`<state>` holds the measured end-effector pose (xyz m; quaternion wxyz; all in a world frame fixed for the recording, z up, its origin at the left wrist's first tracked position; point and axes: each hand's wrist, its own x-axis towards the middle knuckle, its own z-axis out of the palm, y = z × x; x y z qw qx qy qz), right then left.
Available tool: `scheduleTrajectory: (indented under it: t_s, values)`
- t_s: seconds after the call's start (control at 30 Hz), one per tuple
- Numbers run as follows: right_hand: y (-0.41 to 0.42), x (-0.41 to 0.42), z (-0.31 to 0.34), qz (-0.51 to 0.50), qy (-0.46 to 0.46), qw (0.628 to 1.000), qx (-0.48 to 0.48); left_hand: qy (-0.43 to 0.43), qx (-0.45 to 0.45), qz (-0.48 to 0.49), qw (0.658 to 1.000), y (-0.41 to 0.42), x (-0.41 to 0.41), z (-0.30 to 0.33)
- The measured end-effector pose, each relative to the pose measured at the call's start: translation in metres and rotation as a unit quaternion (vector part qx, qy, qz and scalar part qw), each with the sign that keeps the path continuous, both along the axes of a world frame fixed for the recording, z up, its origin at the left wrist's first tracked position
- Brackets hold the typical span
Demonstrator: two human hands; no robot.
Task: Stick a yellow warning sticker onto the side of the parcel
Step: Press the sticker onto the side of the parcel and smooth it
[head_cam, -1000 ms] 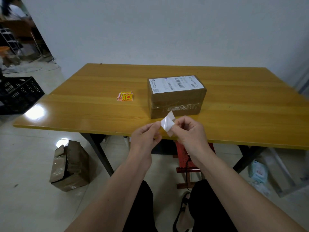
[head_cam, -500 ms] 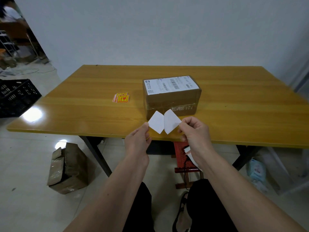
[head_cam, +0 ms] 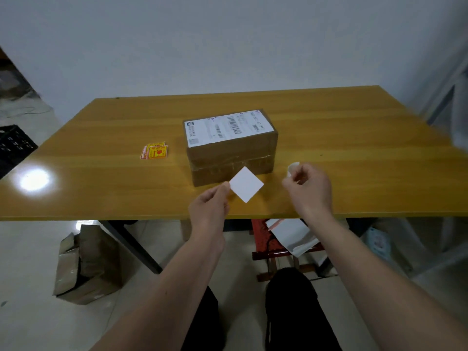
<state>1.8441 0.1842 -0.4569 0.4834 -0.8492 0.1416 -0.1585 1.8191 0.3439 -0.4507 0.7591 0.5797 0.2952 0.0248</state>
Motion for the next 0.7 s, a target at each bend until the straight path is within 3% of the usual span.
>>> scheduleTrajectory:
  t_s: [0.13, 0.27, 0.47, 0.7]
  values:
    - [-0.022, 0.017, -0.010, -0.004, 0.039, 0.987, -0.154, 0.002, 0.009, -0.024, 1.000, -0.016, 0.012, 0.000]
    - [-0.033, 0.027, -0.018, 0.029, 0.091, 0.976, -0.197, -0.007, 0.010, -0.038, 0.999, -0.026, 0.023, 0.000]
    - [-0.038, 0.031, -0.019, 0.028, 0.061, 0.992, -0.109, -0.043, 0.026, -0.035, 0.998, -0.037, 0.034, -0.003]
    - [-0.030, 0.026, -0.001, 0.108, 0.049, 0.988, 0.103, -0.095, 0.064, -0.033, 0.993, -0.051, 0.038, -0.001]
